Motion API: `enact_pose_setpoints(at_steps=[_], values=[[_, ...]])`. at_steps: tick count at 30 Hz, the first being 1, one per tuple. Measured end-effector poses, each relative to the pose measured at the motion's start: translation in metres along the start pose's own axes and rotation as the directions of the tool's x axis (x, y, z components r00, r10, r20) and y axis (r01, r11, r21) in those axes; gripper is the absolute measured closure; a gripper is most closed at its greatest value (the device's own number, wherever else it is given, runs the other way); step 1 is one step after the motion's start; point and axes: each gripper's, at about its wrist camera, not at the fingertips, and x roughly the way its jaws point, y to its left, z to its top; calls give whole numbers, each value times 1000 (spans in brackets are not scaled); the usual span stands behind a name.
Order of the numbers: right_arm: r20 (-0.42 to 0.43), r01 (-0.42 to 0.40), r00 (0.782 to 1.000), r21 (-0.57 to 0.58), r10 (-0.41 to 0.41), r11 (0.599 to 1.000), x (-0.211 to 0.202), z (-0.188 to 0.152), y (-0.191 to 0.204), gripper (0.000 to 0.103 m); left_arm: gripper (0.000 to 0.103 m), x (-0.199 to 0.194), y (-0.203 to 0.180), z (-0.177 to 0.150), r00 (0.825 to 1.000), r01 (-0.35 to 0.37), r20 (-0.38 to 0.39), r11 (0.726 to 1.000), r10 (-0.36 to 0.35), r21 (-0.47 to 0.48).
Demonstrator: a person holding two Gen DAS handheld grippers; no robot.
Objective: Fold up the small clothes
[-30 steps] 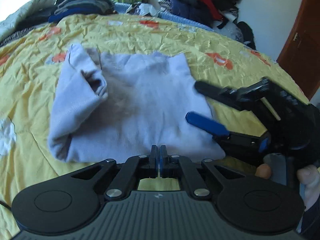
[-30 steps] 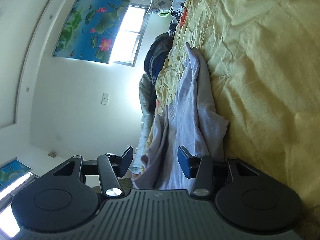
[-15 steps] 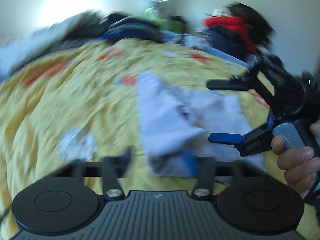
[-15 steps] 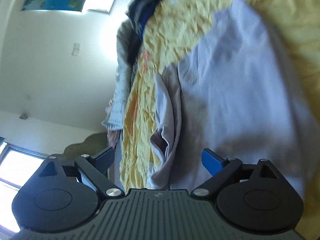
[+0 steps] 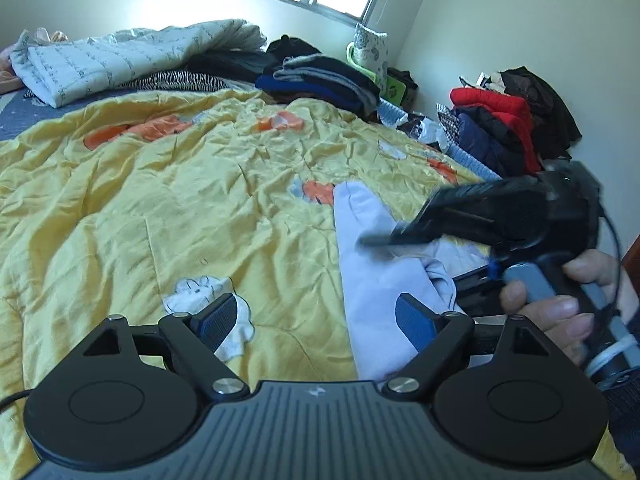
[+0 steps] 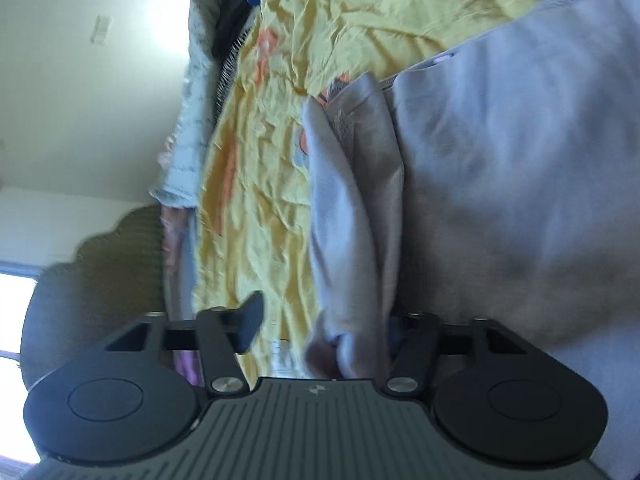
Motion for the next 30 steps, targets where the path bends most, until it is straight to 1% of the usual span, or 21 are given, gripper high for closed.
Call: enact_pose_setpoints(at_steps=[1,2,3,5,7,8,11,13,15,17,18,20,21,22,23,24,25,27,28,29,30], values=[[-16,32,999,-23,-33,999,7,1,4,75,16,-1,2,0,1000,-3,4,1000,3,0],[-26,62,998,-50,-63,997,13,0,6,86,16,-1,5,1,1000,-7,7,1000,7,-4],[-27,86,996,-74,-88,994,18,-1,8,86,16,-1,7,2,1000,-11,8,1000,11,-11],[-8,97,995,-102,-98,990,18,-4,11,88,16,-3,13,3,1000,-21,11,999,21,-28],[32,110,994,-147,-107,983,4,-8,16,88,16,-4,17,5,1000,-21,16,999,22,-41],[52,97,995,-165,-90,982,-7,-11,18,88,16,-5,18,7,1000,-10,19,999,11,-43],[125,41,992,-194,-16,980,-56,-21,18,88,16,-8,11,12,998,58,28,998,-58,-22],[173,54,985,-206,-18,977,-90,-29,8,88,16,-6,-1,14,990,140,16,990,-140,23],[219,109,973,-175,-69,979,-116,-35,-19,88,16,1,-22,11,972,234,-29,966,-233,108],[237,166,961,-75,-144,983,-130,-38,-62,87,16,10,-47,3,955,296,-78,935,-286,197],[238,172,958,-35,-159,984,-132,-39,-81,86,16,15,-59,-2,946,323,-100,917,-307,236],[260,80,962,32,-86,996,-136,-41,-106,85,16,25,-83,-12,932,361,-160,880,-326,309],[266,49,962,60,-63,997,-137,-41,-110,84,16,30,-93,-16,929,365,-184,868,-320,336],[273,30,961,67,-47,997,-137,-40,-111,79,16,32,-101,-20,928,367,-198,860,-315,355],[273,21,961,67,-39,998,-136,-38,-110,73,16,32,-107,-23,920,388,-210,843,-330,374],[270,16,962,64,-32,998,-134,-37,-109,71,16,32,-112,-26,913,405,-220,824,-343,397],[268,16,963,59,-31,998,-134,-35,-107,68,16,31,-117,-29,921,388,-214,815,-326,430],[265,33,963,44,-44,998,-135,-32,-101,66,16,29,-125,-38,954,300,-164,808,-251,508],[267,66,961,27,-71,997,-133,-31,-95,65,16,28,-126,-42,967,256,-141,803,-213,538],[281,108,954,13,-108,994,-137,-31,-90,64,16,28,-126,-44,977,212,-119,808,-176,550],[311,167,937,-1,-159,986,-143,-35,-85,64,16,28,-126,-44,983,184,-105,818,-151,545]])
